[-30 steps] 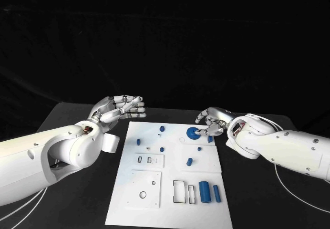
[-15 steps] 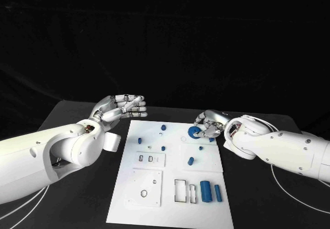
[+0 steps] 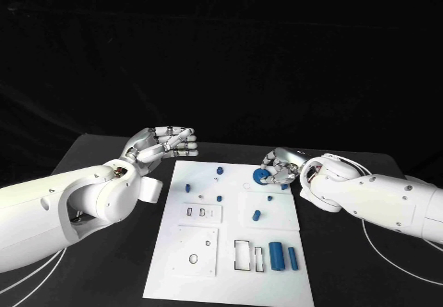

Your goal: Assemble the parts on the task board

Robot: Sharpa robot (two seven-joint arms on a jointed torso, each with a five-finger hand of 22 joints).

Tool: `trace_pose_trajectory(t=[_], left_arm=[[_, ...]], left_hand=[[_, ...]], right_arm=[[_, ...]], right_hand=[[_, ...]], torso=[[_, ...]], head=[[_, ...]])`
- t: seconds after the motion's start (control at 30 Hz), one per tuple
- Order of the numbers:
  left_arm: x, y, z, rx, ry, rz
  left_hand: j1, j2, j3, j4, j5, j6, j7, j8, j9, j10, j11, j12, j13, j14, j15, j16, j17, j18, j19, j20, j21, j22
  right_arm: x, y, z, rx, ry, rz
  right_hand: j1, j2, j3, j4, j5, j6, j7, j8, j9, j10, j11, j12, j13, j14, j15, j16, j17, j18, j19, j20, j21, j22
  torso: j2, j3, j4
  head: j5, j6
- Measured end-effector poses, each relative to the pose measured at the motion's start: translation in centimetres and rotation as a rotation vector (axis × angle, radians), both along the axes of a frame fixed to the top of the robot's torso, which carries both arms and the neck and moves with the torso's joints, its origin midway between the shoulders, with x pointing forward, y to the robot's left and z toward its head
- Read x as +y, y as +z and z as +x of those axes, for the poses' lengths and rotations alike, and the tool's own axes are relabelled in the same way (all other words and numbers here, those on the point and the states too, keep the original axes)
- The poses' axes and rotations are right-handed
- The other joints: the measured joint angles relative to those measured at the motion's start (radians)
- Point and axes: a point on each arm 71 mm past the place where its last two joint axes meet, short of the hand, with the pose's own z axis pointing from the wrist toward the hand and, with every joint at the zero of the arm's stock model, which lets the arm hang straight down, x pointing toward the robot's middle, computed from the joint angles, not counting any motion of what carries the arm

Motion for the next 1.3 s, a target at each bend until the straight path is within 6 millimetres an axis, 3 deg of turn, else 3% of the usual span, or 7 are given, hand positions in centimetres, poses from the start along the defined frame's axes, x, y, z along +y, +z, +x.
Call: trace_pose_trajectory(t=[0.17, 0.27, 0.57, 0.67, 0.83, 1.07, 1.3], left_arm=[[0.0, 0.0, 0.0, 0.001, 0.000, 0.000], [0.0, 0.0, 0.0, 0.001, 0.000, 0.000], [0.0, 0.0, 0.0, 0.002, 0.000, 0.000], [0.0, 0.0, 0.0, 0.002, 0.000, 0.000], [0.0, 0.0, 0.0, 0.002, -0.001, 0.000], [0.0, 0.0, 0.0, 0.002, 0.000, 0.000], [-0.2, 0.0, 0.1, 0.002, -0.004, -0.001]], left_hand=[[0.000, 0.000, 0.000, 0.000, 0.000, -0.004, -0.004, 0.000, 0.000, 0.000, 0.000, -0.006, 0.000, 0.000, 0.000, -0.004, 0.002, 0.000, 0.000, 0.000, 0.000, -0.002], [0.000, 0.000, 0.000, 0.000, 0.000, -0.004, -0.004, 0.000, 0.000, 0.000, 0.000, -0.006, 0.000, 0.000, 0.000, -0.004, 0.002, 0.000, 0.000, 0.000, 0.000, -0.002], [0.000, 0.000, 0.000, 0.000, 0.000, -0.004, -0.004, 0.000, 0.000, 0.000, 0.000, -0.006, 0.000, 0.000, 0.000, -0.004, 0.002, 0.000, 0.000, 0.000, 0.000, -0.002], [0.000, 0.000, 0.000, 0.000, 0.000, -0.004, -0.004, 0.000, 0.000, 0.000, 0.000, -0.006, 0.000, 0.000, 0.000, -0.004, 0.001, 0.000, 0.000, 0.000, 0.000, -0.002], [0.000, 0.000, 0.000, 0.000, 0.000, -0.004, -0.004, 0.000, 0.000, 0.000, 0.000, -0.006, 0.000, 0.000, 0.000, -0.004, 0.001, 0.000, 0.000, 0.000, 0.000, -0.002], [0.000, 0.000, 0.000, 0.000, 0.000, -0.004, -0.004, 0.000, -0.001, 0.000, 0.000, -0.006, 0.000, 0.000, 0.000, -0.004, 0.002, 0.000, 0.000, 0.000, 0.000, -0.001], [0.000, 0.000, 0.000, 0.000, 0.000, -0.004, -0.004, 0.000, -0.001, -0.004, 0.004, -0.006, 0.000, 0.000, 0.000, -0.004, 0.002, 0.000, 0.000, 0.000, 0.000, -0.003]], right_arm=[[-0.1, 0.0, 0.1, -0.002, -0.003, -0.003], [-0.1, 0.0, 0.2, -0.004, -0.004, -0.006], [0.0, 0.1, 0.1, -0.025, 0.005, -0.014], [0.2, 0.1, 0.0, -0.046, 0.009, -0.015], [0.7, 0.4, -0.5, -0.103, 0.022, -0.007], [2.4, 1.6, -1.5, -0.211, 0.070, 0.018], [6.4, 2.5, -2.4, -0.287, 0.157, 0.033]], right_hand=[[0.010, 0.010, 0.017, -0.003, 0.005, 0.000, 0.000, 0.007, 0.000, 0.008, -0.001, 0.011, 0.003, 0.000, 0.000, 0.002, 0.000, 0.000, 0.000, 0.000, 0.004, 0.000], [0.025, 0.025, 0.058, -0.013, 0.013, 0.011, -0.003, 0.015, -0.002, 0.023, -0.002, 0.030, 0.003, 0.000, 0.000, 0.004, 0.000, 0.000, 0.007, 0.000, 0.011, 0.000], [0.034, 0.023, 0.193, -0.056, 0.012, 0.059, -0.002, 0.023, -0.007, 0.067, -0.020, 0.068, 0.003, 0.000, 0.000, 0.005, 0.000, 0.000, 0.018, -0.011, 0.021, 0.000], [0.040, 0.018, 0.214, -0.064, 0.016, 0.060, -0.002, 0.023, -0.007, 0.078, -0.026, 0.077, 0.003, -0.001, -0.007, 0.008, 0.000, -0.016, 0.023, -0.016, 0.030, 0.000], [0.039, 0.018, 0.225, -0.065, 0.018, 0.060, -0.002, 0.023, -0.007, 0.092, -0.030, 0.089, 0.003, 0.000, -0.008, 0.008, 0.000, -0.016, 0.027, -0.020, 0.034, 0.000], [0.018, 0.018, 0.232, -0.066, 0.018, 0.060, -0.002, 0.023, -0.007, 0.092, -0.030, 0.092, 0.003, 0.000, -0.015, 0.008, 0.000, -0.016, 0.030, -0.023, 0.039, 0.000], [0.010, 0.011, 0.237, -0.070, 0.009, 0.067, 0.001, 0.023, -0.006, 0.092, -0.030, 0.092, 0.002, 0.000, -0.015, 0.008, 0.000, -0.016, 0.030, -0.023, 0.039, -0.001]], torso=[[0.000, 0.0000, -0.0001], [0.000, 0.0002, -0.0006], [0.000, 0.0002, -0.0012], [0.000, 0.0002, -0.0012], [0.000, 0.0002, -0.0007], [0.000, 0.0000, -0.0007], [0.000, 0.0000, -0.0006]], head=[[0.000, -0.001], [0.001, -0.002], [0.002, -0.003], [0.001, -0.002], [0.000, 0.002], [0.001, 0.010], [0.005, 0.016]])
